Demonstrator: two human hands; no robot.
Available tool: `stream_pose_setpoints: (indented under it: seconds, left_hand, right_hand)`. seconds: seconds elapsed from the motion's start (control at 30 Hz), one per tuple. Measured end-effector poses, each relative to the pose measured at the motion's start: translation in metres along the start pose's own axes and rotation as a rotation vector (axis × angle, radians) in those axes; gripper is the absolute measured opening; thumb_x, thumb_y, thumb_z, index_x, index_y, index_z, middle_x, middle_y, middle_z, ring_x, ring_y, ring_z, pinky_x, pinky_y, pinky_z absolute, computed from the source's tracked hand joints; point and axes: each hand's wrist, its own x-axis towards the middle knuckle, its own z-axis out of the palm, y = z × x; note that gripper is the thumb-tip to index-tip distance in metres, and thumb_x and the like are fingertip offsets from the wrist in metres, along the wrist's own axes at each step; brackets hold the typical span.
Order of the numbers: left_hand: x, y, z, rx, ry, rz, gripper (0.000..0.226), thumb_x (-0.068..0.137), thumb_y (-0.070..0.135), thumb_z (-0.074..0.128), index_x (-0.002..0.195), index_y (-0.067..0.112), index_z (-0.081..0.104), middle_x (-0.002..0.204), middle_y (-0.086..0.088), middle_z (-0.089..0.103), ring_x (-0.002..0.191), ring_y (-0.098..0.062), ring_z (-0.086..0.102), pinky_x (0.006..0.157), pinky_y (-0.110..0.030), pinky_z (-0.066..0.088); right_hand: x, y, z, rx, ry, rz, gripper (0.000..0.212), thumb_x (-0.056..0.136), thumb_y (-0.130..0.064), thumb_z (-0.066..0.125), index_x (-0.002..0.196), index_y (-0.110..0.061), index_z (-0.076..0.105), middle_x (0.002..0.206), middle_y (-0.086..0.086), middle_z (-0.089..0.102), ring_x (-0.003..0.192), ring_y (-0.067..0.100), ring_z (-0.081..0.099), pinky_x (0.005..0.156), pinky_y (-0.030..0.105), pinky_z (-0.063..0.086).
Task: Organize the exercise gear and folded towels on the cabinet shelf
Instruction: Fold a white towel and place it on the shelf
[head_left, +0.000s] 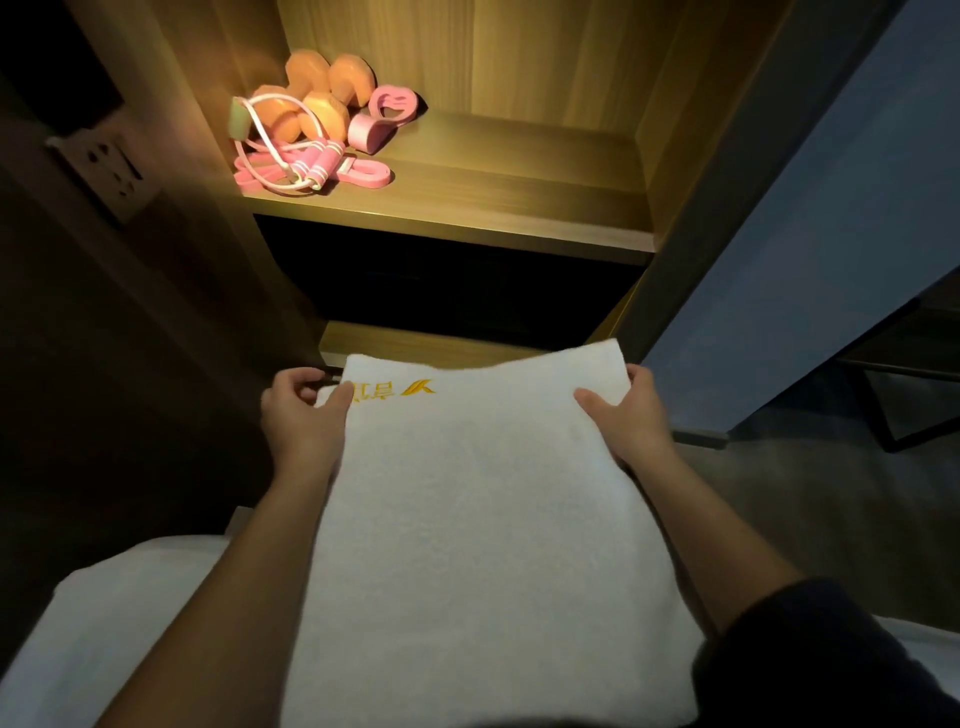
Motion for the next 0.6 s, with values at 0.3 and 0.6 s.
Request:
stream_pose_setpoints:
  seconds: [0.3, 0.6]
  left_hand:
    - [0.000, 0.003, -0.001, 0.318, -0.362, -0.021, 0.051, 0.088, 0.051, 0.062, 0.124, 0.016, 0.058, 0.129, -0.010, 0.052, 0.110, -0.029, 0.056, 0.097, -0.046, 0.047]
    - [0.005, 0.006, 0.001, 0.275, -0.264, -0.103, 0.030, 0.097, 0.035, 0.054, 0.109, 0.008, 0.056, 0.103, -0.007, 0.059, 0.080, -0.018, 0.054, 0.068, -0.031, 0.041]
  right_hand:
    - [0.004, -0.001, 0.002, -0.100, 0.044, -0.033, 0.058, 0.098, -0.033, 0.055, 0.148, -0.016, 0.032, 0.145, 0.009, 0.048, 0.127, 0.032, 0.050, 0.101, 0.049, 0.045]
    - [0.006, -0.002, 0.006, -0.041, 0.008, -0.041, 0.049, 0.100, -0.033, 0.051, 0.144, -0.016, 0.041, 0.139, 0.009, 0.053, 0.122, 0.031, 0.053, 0.098, 0.046, 0.046]
